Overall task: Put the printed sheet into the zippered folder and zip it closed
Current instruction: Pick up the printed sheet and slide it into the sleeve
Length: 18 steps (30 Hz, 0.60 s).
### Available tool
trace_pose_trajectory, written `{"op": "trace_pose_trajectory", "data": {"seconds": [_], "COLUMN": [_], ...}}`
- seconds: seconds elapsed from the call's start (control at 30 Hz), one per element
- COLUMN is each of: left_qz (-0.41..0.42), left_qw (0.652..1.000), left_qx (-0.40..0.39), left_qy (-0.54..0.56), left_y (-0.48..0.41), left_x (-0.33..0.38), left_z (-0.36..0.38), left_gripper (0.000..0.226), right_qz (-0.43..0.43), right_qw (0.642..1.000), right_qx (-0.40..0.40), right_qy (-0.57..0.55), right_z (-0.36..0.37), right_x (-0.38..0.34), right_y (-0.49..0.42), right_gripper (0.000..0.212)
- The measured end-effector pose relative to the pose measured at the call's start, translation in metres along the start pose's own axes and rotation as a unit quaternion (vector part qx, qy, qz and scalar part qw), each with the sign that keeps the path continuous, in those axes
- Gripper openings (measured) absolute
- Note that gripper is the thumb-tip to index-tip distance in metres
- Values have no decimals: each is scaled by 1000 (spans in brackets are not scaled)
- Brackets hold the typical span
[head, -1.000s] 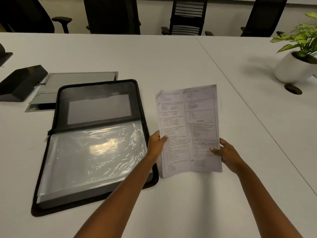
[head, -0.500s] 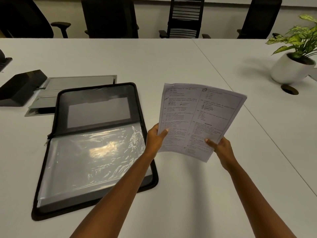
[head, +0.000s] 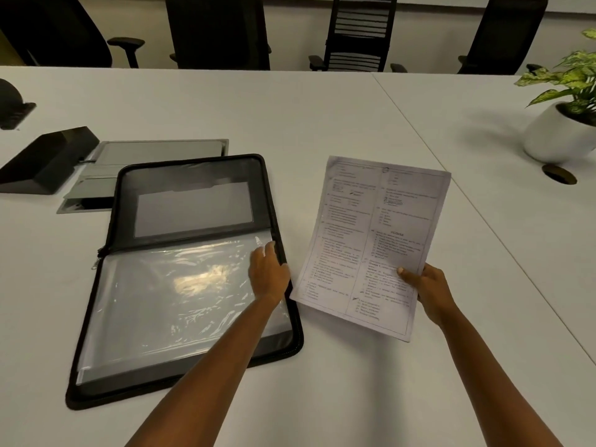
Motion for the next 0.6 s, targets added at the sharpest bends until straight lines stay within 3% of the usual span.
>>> {"op": "trace_pose_trajectory", "data": {"seconds": [0.1, 0.23, 0.6], "left_qz": [-69, -108, -36], "left_qw": [991, 979, 969], "left_qx": [1, -29, -5], "left_qy": [-117, -172, -243], "left_y": [3, 7, 5], "left_x": [-25, -51, -46], "left_z": [0, 8, 5], "left_gripper": [67, 79, 63], "right_qz": [16, 36, 51], "right_qw": [999, 998, 996], "right_qx": [26, 47, 57], "right_qy": [-10, -18, -51], "right_z": [-4, -7, 9], "right_x": [9, 20, 24], "right_y": [1, 2, 1], "right_gripper": [21, 31, 36]}}
Point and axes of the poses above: each hand's wrist, its own y-axis away from the middle knuckle, its own z-axis out of the palm, x = y × z, the point moved 6 cm from there along -y, towards the middle knuckle, and after that the axes turned 14 degrees about -x, right-handed, at the moved point
